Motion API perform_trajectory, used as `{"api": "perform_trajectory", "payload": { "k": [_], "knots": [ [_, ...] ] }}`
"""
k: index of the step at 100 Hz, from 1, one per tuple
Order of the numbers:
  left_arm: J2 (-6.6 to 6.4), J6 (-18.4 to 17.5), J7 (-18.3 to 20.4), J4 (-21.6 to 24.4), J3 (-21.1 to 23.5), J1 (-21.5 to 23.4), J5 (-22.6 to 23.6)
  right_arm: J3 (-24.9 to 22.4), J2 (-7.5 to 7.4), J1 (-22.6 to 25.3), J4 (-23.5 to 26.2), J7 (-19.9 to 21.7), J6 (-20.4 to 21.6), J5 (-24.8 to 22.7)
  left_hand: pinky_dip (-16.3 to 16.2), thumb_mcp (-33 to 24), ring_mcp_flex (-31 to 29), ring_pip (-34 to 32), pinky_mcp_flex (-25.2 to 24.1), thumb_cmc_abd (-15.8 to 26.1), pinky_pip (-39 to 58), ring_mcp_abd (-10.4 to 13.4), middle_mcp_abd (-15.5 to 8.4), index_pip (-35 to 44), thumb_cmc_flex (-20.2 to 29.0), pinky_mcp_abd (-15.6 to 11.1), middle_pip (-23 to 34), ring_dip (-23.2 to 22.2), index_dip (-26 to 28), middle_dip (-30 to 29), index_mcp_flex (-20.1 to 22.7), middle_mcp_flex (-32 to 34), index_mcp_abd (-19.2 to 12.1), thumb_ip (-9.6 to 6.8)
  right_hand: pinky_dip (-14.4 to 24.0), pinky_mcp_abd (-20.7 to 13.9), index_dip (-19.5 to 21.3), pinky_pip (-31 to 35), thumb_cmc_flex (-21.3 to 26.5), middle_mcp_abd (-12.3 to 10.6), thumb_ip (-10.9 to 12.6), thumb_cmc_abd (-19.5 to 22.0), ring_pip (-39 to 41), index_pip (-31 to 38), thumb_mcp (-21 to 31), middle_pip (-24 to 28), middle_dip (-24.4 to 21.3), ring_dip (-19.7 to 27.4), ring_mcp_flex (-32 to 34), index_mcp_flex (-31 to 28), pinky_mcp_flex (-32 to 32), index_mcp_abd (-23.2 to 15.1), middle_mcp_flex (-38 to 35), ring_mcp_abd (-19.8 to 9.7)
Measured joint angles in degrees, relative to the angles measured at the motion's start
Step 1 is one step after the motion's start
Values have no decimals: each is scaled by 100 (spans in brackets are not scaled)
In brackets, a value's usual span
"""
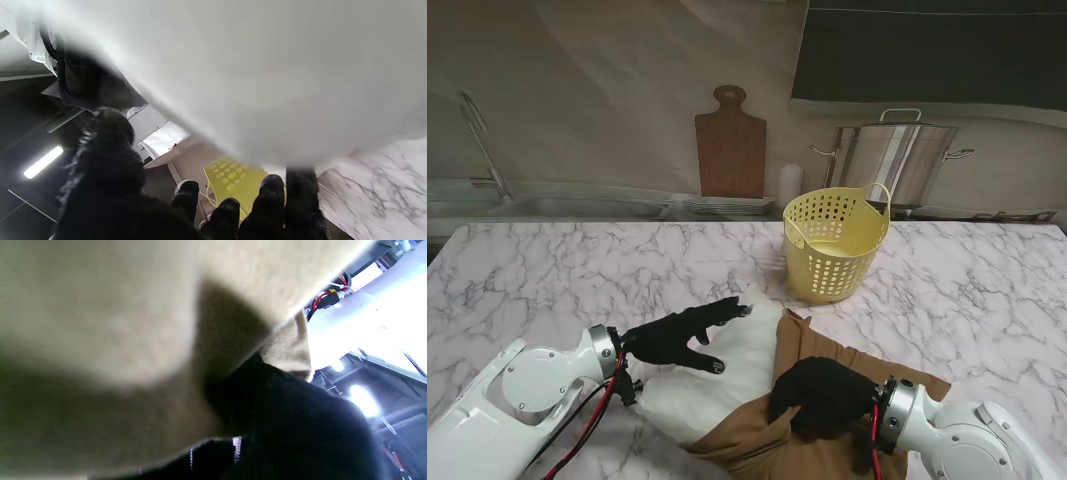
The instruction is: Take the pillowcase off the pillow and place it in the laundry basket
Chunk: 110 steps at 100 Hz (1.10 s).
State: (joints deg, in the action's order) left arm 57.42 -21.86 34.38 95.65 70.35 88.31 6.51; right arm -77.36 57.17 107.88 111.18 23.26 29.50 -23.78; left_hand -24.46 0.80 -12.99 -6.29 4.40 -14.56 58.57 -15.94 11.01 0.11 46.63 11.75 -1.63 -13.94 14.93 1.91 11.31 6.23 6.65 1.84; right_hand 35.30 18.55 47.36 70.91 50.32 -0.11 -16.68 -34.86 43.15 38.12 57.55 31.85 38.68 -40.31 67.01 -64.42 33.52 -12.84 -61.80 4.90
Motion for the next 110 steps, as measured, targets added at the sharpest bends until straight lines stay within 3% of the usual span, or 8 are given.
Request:
{"api": "perform_trajectory", "payload": {
  "k": [31, 52, 59, 72, 82, 88, 99, 110],
  "knots": [
    [-126, 280, 293, -212, -369, -215, -332, 91, 70, -154, -170, -316, 53, -31, -44, -28, -635, -156, 498, -430, -12, 251, 617, -60, -56, -218, 54, 54, -171, 53, -221, 523, 903, -1, 0, 0, 35, 0, 1, 3, 0, 0, 0, 13, 0, 0, -1, -4, 0, -12, 22, 0, 0, -95],
    [-151, 377, 458, -296, -582, -392, -242, 59, 136, -174, -233, -631, 51, -214, -162, -65, -1389, -236, 871, -417, -410, 587, -296, -47, 838, -475, 332, 46, -172, 437, -208, 1512, 709, -49, -4, 0, 84, -59, 1, 2, 0, 0, 0, 258, 1, 0, -12, -5, 0, -17, 26, 0, 0, -141],
    [-161, 406, 430, -321, -683, -444, -160, 49, 159, -175, -257, -716, 51, -294, -301, 19, -1956, -236, 1313, -412, -628, 751, -556, 161, 1118, -551, 675, -5, -79, 592, 335, 2563, 581, -50, -7, 0, 84, -60, 1, 3, 0, 0, 0, 328, 1, 0, -18, -5, 0, -47, 26, 0, 0, -149],
    [-140, 567, 0, -396, -935, -519, -117, 75, 191, -198, -332, -938, 51, -466, -407, 30, -3549, -653, 2769, -343, -797, 865, -707, 1844, 1937, -592, 764, -78, 1106, 1111, 2779, 4879, 241, -50, -10, 0, 87, -63, 1, 2, 0, -4, -12, 598, 2, 0, -27, -5, -2, -57, 26, -24, 0, -284],
    [-29, 744, -167, -508, -967, -513, -480, 80, 233, -191, -375, -1238, 42, -647, -411, 31, -3908, -1094, 3122, -307, -723, 725, -655, 2450, 2213, -477, 751, -159, 1441, 1375, 3244, 5440, 134, -50, -30, 5, 63, -165, -3, 2, 0, -4, -236, 707, 3, -34, -135, 34, -16, 54, -150, -77, 8, -297],
    [18, 817, -210, -526, -952, -492, -454, 50, 268, -154, -376, -1393, 27, -766, -411, -47, -4004, -1337, 3255, -307, -696, 702, -638, 2721, 2252, -441, 839, -224, 1541, 1508, 3337, 5578, 112, -50, -37, 11, -300, -345, -211, -1, 10, 161, -584, 585, -195, -278, -159, 153, -178, 600, -314, -249, 110, -302],
    [89, 1426, -394, -376, -881, -380, -19, -109, 338, 8, -341, -1501, -16, -903, -413, -191, -4186, -1794, 3410, -307, -463, 814, -640, 3015, 2274, -502, 1091, -407, 1702, 1593, 3413, 5715, 72, -50, -105, 37, -2262, -718, -1067, 5, 338, 589, -1464, 551, -1288, -562, -529, 527, -845, 2554, -769, -158, 855, -343],
    [176, 2752, -558, -191, -893, -343, -16, -228, 404, 227, -309, -2236, -64, -1539, -418, -445, -4267, -2225, 3464, -360, -199, 963, -670, 3211, 2327, -623, 1413, -551, 1831, 1787, 3475, 5905, 49, -50, -221, 133, -2336, -1104, -2065, 80, 801, 873, -2282, -640, -1852, -701, -1217, 1063, -1572, 2946, -1221, 388, 1461, -255]
  ]
}}
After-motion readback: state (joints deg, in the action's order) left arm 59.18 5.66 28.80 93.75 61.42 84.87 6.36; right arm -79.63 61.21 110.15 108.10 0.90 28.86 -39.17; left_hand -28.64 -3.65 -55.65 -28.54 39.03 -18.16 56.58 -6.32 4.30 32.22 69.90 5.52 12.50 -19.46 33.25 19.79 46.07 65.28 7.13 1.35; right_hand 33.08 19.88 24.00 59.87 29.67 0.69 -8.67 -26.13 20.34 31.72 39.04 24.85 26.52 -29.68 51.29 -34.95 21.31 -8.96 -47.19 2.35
